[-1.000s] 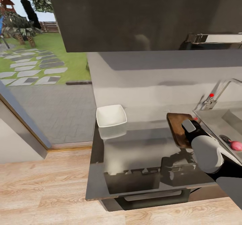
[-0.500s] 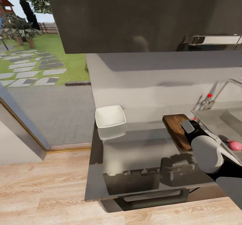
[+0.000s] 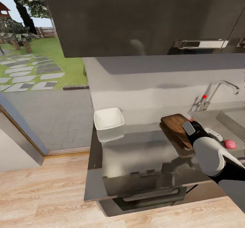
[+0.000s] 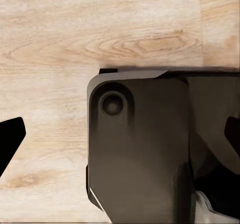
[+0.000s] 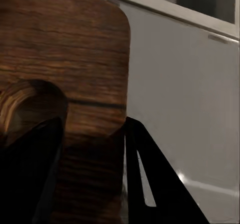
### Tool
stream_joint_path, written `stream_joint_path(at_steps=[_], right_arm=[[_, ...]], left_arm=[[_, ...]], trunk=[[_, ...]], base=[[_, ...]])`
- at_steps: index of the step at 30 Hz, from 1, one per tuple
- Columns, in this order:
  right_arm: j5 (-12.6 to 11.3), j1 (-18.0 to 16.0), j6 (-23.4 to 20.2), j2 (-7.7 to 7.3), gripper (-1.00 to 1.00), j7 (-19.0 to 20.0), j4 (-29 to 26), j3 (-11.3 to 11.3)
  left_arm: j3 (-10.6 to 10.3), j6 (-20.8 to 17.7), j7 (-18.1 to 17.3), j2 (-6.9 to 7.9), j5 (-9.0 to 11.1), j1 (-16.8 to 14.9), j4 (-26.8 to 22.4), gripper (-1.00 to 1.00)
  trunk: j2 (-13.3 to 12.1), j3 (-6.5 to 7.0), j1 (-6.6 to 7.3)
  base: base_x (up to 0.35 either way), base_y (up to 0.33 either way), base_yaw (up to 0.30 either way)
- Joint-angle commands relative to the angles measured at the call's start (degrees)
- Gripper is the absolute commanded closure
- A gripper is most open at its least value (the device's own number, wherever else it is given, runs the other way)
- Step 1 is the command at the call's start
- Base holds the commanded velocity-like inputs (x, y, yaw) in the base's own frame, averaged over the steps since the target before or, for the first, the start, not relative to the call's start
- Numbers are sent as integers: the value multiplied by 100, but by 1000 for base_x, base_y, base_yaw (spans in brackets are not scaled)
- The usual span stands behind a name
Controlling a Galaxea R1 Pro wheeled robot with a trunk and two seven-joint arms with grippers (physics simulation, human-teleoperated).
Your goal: In the kitchen, take the Vidalia onion out of the sink, dice it on the chopping board with the paring knife, put the diced onion into the bowl on the countertop, then place both the paring knife and the chopping board into the sink.
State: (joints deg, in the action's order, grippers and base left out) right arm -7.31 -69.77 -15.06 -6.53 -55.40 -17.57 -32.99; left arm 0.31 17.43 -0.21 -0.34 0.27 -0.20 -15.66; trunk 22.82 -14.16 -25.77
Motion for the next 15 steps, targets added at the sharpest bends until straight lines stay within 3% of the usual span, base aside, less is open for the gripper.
stream_joint_path(at_steps=[1,10,15], right_arm=[[3,-2,-75,-4,100,-27,-10,26],[2,-2,-85,8,100,-6,-10,38],[1,-2,-85,8,100,-6,-9,40]], left_arm=[[4,15,-3,-1,4,0,3,-100],[4,15,-3,-1,3,2,19,-100],[4,15,-2,-1,1,-1,19,-100]], trunk=[[10,-2,-1],[10,79,-1],[10,125,-1]], base=[[-252,0,0],[-251,0,0],[-144,-64,0]])
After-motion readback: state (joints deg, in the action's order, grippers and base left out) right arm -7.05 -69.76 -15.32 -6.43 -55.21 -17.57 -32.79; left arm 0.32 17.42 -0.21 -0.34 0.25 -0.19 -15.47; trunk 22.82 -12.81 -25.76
